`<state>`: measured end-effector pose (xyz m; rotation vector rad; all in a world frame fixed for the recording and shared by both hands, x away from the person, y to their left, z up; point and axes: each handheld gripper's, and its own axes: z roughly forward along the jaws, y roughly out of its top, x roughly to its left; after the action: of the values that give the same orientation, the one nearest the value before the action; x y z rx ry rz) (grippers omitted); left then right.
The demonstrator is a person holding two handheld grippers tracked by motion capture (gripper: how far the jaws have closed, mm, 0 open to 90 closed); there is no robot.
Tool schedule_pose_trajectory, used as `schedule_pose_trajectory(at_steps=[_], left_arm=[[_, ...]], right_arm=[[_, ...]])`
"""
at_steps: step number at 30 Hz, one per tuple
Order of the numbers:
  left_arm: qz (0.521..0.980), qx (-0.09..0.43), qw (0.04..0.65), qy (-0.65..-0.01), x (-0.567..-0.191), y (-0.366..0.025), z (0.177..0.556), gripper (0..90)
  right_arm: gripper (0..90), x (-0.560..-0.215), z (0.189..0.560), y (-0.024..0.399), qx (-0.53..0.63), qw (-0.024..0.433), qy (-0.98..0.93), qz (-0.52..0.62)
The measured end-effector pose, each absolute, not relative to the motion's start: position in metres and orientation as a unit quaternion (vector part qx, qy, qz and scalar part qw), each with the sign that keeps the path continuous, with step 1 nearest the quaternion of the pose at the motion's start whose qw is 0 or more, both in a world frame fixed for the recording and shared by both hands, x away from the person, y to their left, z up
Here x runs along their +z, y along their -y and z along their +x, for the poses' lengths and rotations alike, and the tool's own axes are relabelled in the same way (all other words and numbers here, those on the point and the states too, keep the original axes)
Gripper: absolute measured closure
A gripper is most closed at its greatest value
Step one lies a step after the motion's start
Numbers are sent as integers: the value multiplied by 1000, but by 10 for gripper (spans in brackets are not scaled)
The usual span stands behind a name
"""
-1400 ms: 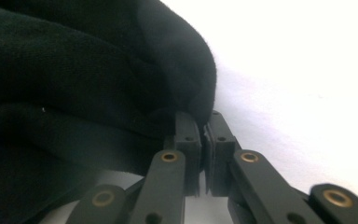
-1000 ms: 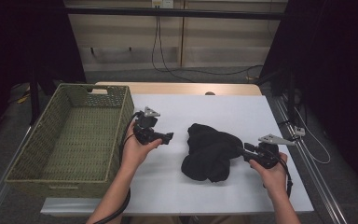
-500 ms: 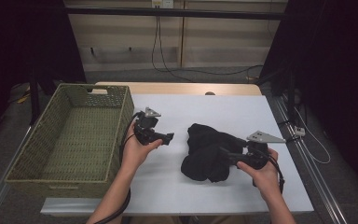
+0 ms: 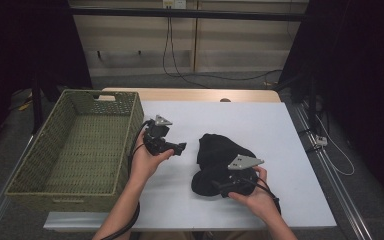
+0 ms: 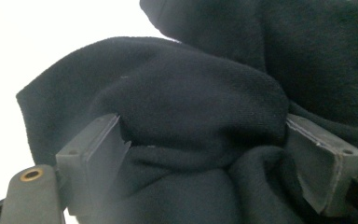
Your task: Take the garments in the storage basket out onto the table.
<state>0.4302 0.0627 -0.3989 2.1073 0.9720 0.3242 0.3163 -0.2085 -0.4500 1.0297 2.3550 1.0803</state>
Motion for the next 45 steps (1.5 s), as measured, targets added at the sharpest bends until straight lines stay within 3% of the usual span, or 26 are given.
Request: schedule_pose_trajectory(at_steps=[3,5,6,7,8,9,11,21,24,29,34,45], left_arm=[[830,130,386,-380,-399,-63,430,85],[828,130,388,-382,-398,-63,429,85],[828,129,390,-383,-398,-63,429,85],[828,129,390,-382,-398,-62,429,85],[827,130,390,-383,-399,-62,429,85],[829,129,388,-382,-399,-62,429,85],[828,130,388,-382,-400,-61,429,85],[828,130,390,-382,-398,-62,430,85],[827,131,390,-383,-398,-63,429,84],[829,133,389,-380,-397,-64,429,85],[832,131,385,-378,-399,-62,429,85],[835,127,382,-374,-401,-57,428,85]], right_arm=[[169,-454,315,205,372,187,-834,361],[229,-455,314,202,357,200,-841,354],[402,-453,313,201,353,200,-841,356],[514,-452,313,202,354,199,-841,356],[514,-452,313,202,354,199,-841,356],[630,-451,314,206,364,189,-836,365],[665,-450,316,211,382,169,-824,383],[670,-422,315,219,488,79,-768,408],[662,-419,316,226,506,71,-750,420],[619,-422,325,260,542,84,-683,483],[579,-434,329,302,548,128,-610,558],[557,-439,328,331,507,183,-590,601]])
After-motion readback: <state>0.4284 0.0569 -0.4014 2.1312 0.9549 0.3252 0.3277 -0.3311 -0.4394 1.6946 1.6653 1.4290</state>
